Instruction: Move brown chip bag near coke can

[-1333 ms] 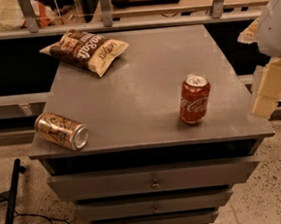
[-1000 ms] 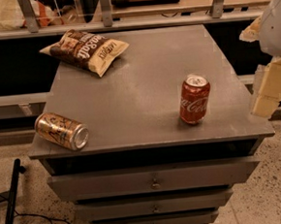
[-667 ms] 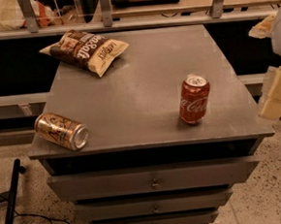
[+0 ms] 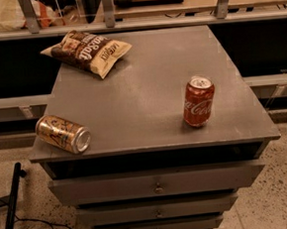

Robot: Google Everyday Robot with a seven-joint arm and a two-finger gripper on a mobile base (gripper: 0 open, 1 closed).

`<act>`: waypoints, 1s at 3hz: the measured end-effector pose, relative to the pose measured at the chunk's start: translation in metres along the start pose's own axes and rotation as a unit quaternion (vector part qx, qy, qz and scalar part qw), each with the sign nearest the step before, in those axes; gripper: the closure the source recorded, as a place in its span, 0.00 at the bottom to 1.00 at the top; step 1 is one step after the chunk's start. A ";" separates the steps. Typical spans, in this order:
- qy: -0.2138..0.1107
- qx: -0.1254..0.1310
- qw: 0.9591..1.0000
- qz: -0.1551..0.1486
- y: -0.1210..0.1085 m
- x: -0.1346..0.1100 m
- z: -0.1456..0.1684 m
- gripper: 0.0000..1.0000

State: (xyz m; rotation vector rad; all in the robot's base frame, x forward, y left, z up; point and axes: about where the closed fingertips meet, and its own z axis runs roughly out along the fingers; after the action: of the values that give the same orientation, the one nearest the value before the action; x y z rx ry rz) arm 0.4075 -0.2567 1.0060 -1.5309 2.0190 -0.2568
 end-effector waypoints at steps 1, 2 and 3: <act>-0.042 0.029 0.998 0.031 0.007 0.019 -0.024 0.00; -0.081 0.045 0.994 0.066 0.023 0.031 -0.048 0.00; -0.099 0.046 0.991 0.072 0.024 0.024 -0.052 0.00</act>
Offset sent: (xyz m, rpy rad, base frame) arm -0.0904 -0.0493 0.0286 0.3244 -0.1625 -0.1044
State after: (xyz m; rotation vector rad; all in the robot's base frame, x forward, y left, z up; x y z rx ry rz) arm 0.3555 -0.2811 1.0286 -1.2949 1.9212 -0.1322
